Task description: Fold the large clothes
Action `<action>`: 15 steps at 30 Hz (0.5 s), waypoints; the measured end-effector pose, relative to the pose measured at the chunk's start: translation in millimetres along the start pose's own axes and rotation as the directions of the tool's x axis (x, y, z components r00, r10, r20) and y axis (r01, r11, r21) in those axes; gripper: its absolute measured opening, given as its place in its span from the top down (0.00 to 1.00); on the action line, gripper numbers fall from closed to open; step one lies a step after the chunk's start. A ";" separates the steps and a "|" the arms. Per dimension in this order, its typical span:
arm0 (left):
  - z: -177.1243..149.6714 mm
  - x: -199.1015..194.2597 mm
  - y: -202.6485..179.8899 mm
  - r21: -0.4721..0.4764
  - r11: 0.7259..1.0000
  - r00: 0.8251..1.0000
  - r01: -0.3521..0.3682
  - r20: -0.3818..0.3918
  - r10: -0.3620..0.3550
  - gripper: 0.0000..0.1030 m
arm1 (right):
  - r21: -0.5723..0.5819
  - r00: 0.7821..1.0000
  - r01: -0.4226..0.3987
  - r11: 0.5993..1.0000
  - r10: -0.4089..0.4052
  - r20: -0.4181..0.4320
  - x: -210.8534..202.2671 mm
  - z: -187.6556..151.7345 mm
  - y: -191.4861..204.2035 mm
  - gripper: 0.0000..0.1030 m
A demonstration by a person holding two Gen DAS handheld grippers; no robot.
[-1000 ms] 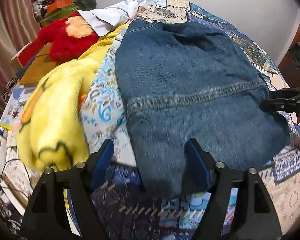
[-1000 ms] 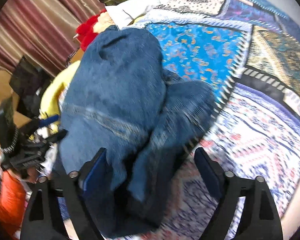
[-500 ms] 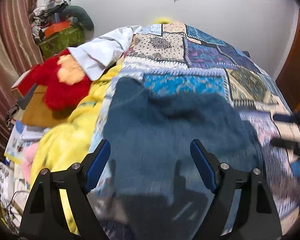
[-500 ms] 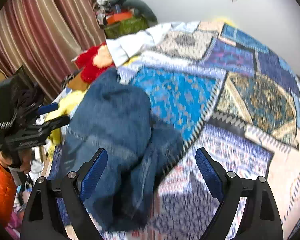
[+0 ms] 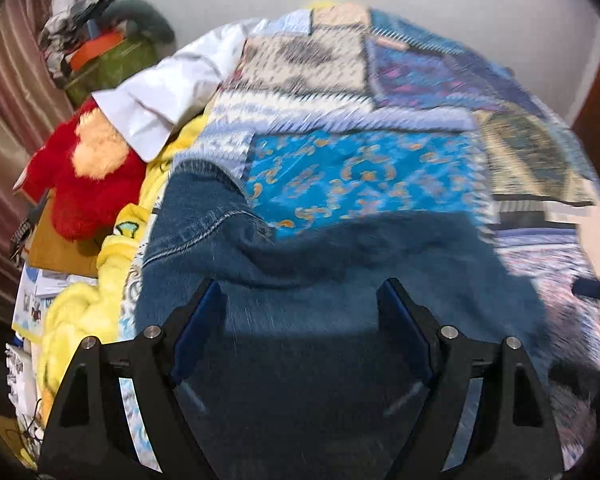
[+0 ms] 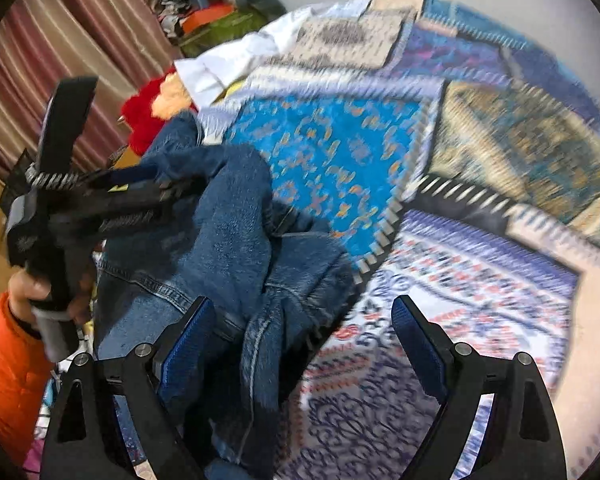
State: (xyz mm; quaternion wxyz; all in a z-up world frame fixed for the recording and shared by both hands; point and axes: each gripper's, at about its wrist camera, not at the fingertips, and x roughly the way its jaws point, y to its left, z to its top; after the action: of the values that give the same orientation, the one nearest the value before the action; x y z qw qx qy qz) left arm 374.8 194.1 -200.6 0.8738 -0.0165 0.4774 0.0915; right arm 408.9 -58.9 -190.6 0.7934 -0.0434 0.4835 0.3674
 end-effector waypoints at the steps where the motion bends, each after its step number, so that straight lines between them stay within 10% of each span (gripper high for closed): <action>1: -2.7 -14.6 -0.7 0.000 1.000 1.000 0.005 0.024 -0.005 0.21 | -0.010 1.000 0.003 1.000 -0.003 0.030 -14.9 -0.8 3.7 0.14; 7: -20.8 -132.4 7.1 -0.035 0.997 0.972 0.062 0.228 -0.052 0.21 | -0.053 0.976 0.002 0.999 0.010 0.218 -108.0 -9.4 37.4 0.14; 15: -68.7 -299.6 8.5 -0.041 0.998 0.828 0.046 0.560 -0.015 0.21 | -0.145 0.846 0.045 0.988 0.039 0.532 -242.6 -46.4 105.3 0.14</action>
State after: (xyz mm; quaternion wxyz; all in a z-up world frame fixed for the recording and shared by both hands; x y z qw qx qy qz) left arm 158.2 151.3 13.4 0.9758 -0.0197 0.1980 0.0909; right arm 245.3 -133.4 8.8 0.8913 -0.0007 0.2145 0.3994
